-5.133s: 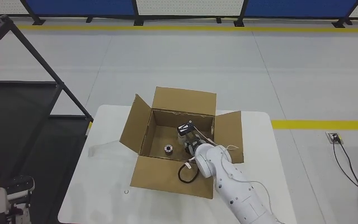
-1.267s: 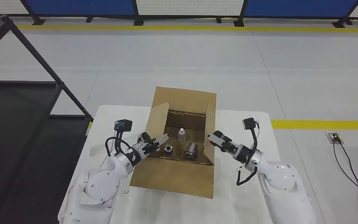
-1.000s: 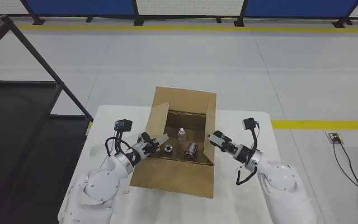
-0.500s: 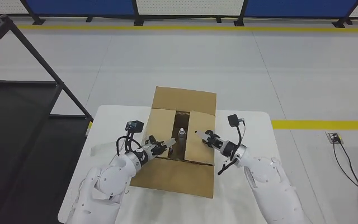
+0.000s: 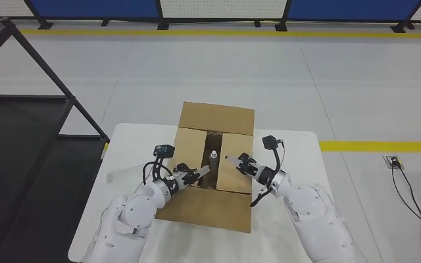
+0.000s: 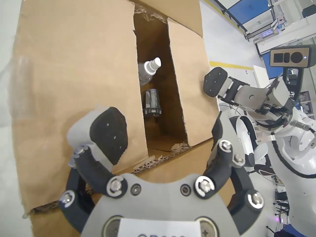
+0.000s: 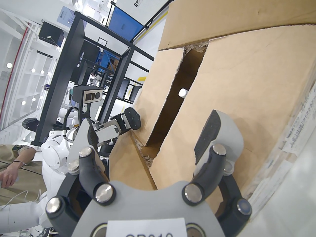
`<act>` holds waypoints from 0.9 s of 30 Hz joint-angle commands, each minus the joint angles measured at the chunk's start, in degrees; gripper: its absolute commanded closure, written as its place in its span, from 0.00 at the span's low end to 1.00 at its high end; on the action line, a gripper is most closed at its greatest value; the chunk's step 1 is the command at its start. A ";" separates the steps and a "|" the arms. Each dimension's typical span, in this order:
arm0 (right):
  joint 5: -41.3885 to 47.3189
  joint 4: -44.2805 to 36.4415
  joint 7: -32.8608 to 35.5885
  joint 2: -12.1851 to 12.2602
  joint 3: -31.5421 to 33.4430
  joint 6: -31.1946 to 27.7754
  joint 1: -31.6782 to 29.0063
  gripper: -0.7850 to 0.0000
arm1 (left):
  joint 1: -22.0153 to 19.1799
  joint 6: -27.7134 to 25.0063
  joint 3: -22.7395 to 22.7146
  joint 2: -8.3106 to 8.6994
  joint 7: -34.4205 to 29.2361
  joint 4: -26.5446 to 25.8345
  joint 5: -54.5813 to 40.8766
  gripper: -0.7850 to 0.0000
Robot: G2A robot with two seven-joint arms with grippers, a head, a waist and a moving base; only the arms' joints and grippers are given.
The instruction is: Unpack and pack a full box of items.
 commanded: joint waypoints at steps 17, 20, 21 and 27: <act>-3.47 0.73 1.62 0.39 -2.98 6.51 3.32 0.00 | -1.45 1.09 0.89 0.42 -1.11 2.03 -0.48 0.00; -3.41 0.92 1.66 0.46 -3.24 6.65 3.56 0.00 | -1.71 1.07 1.16 0.46 -0.92 2.40 -0.46 0.00; -3.38 0.94 1.64 0.47 -3.29 6.66 3.60 0.00 | -1.75 1.09 1.19 0.47 -0.84 2.44 -0.50 0.00; -1.64 0.12 0.41 0.64 -2.86 5.48 3.44 0.00 | -1.65 0.59 0.04 0.68 0.60 0.67 -2.03 0.00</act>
